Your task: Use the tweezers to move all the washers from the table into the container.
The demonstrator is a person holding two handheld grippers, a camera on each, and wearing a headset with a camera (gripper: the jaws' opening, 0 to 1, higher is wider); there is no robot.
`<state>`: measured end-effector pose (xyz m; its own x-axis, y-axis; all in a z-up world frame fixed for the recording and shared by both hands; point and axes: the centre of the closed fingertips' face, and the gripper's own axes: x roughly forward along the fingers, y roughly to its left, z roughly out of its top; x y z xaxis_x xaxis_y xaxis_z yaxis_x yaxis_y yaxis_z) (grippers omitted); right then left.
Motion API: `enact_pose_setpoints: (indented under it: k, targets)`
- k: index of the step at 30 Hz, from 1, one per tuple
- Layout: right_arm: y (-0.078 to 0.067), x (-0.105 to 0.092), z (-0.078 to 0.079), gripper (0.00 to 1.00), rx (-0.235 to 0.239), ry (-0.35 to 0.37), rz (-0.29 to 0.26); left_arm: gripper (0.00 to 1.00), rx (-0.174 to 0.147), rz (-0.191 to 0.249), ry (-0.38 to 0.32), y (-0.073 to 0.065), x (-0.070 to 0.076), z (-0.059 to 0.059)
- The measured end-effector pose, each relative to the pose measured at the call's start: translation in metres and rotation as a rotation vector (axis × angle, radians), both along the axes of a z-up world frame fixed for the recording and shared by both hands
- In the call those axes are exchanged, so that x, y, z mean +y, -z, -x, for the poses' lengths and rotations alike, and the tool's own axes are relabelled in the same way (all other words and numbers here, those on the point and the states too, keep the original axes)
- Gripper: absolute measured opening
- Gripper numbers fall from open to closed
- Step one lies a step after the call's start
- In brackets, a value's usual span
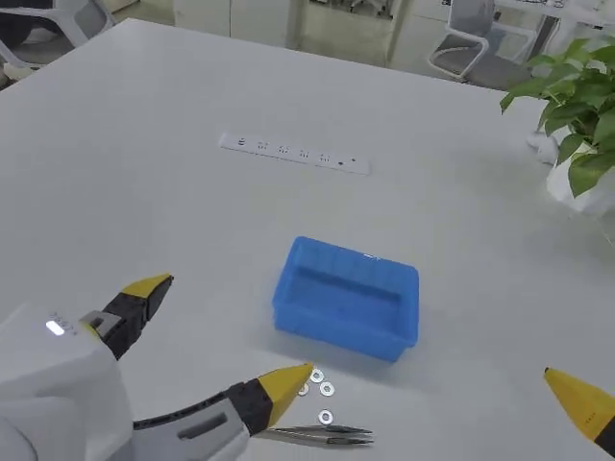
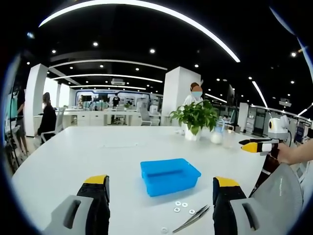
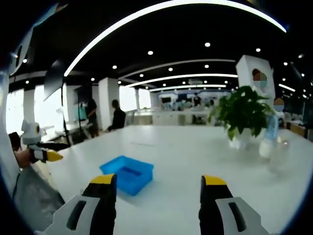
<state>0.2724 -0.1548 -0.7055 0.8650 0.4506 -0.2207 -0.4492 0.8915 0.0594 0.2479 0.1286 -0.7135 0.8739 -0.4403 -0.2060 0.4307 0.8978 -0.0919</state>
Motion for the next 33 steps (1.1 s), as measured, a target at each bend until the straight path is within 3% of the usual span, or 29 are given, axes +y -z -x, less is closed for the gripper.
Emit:
enact_pose_setpoints:
  k: [17, 20, 33]
  targets:
    - [0.000, 0.001, 0.003, 0.62, 0.006, -0.019, 0.029, 0.84, 0.001, 0.032, -0.032, -0.003, 0.008, 0.000]
    - [0.002, 0.003, 0.004, 0.57, 0.015, -0.036, 0.039, 0.84, 0.000, 0.041, -0.038, -0.004, 0.009, 0.001]
    - [0.013, 0.007, 0.008, 0.54, 0.053, -0.065, 0.079, 0.80, 0.009, 0.033, -0.047, -0.002, 0.011, 0.002]
